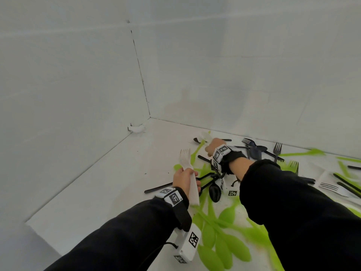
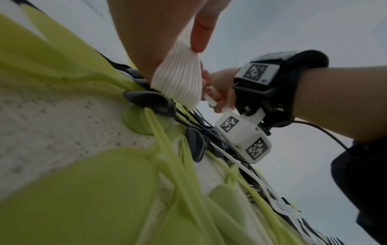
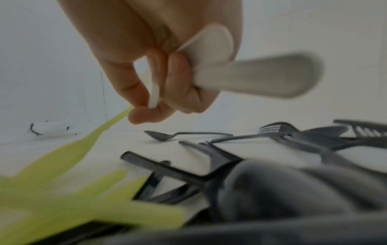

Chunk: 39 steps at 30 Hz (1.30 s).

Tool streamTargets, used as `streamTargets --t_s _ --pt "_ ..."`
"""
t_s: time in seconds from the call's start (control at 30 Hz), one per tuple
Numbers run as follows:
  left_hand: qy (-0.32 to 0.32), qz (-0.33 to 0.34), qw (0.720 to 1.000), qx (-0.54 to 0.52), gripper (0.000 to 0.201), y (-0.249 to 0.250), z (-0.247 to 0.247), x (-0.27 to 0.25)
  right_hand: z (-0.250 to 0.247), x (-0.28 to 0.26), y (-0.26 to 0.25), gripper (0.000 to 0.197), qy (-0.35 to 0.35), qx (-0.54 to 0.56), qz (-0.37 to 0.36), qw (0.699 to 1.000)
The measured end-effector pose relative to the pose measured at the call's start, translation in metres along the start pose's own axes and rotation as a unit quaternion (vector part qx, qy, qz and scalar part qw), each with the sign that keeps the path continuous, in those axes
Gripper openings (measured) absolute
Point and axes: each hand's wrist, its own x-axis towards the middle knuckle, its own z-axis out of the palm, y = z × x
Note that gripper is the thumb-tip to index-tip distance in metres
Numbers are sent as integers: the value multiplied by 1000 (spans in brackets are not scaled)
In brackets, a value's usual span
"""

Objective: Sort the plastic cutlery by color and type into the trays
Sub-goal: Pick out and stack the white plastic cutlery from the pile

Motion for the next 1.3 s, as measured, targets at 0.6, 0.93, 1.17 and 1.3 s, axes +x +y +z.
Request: streamTargets --t_s 0.6,0.93,1.17,1.3 --pt "-40 14 999 -19 14 -25 78 -41 -2 -128 88 21 111 331 -29 937" --pt "-103 49 991 74 27 -49 132 -94 -4 -186 142 29 89 287 -4 954" --pt "-79 63 994 52 12 -83 156 -105 -20 -197 180 26 119 384 42 915" --pt "-104 52 992 49 21 -93 167 -113 -30 -205 192 16 110 376 33 920"
